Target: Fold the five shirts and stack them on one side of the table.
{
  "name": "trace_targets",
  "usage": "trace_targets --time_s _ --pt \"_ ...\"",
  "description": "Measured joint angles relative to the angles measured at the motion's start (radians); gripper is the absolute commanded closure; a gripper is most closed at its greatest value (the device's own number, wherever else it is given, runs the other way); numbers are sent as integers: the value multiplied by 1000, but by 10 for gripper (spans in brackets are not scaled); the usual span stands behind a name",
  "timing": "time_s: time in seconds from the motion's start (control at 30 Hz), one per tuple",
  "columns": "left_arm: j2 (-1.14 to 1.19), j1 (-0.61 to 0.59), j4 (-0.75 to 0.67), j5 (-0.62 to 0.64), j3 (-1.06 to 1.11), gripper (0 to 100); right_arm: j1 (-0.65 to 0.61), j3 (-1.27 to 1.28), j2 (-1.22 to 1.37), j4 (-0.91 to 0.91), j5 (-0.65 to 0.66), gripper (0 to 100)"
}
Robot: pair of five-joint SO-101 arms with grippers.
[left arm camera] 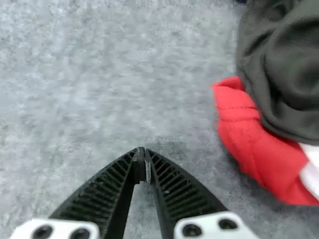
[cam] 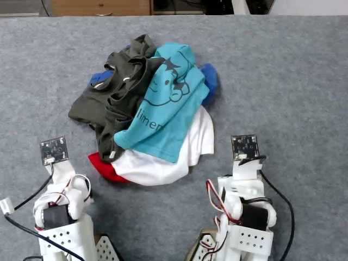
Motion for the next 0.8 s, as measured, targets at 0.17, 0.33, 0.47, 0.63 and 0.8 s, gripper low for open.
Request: trace_targets --time_s 0.17,0.33,0.47,0.63,0.8 --pt "0 87 0 0 0 981 0 0 0 0 0 993" --pt "0 135 0 0 0 979 0 0 0 0 0 993" --pt "0 147 -11 -51 -21 978 0 0 0 0 0 993" --pt "0 152 -133 -163 -149 967 0 0 0 0 0 993" --pt "66 153 -161 -132 -400 862 0 0 0 0 0 993"
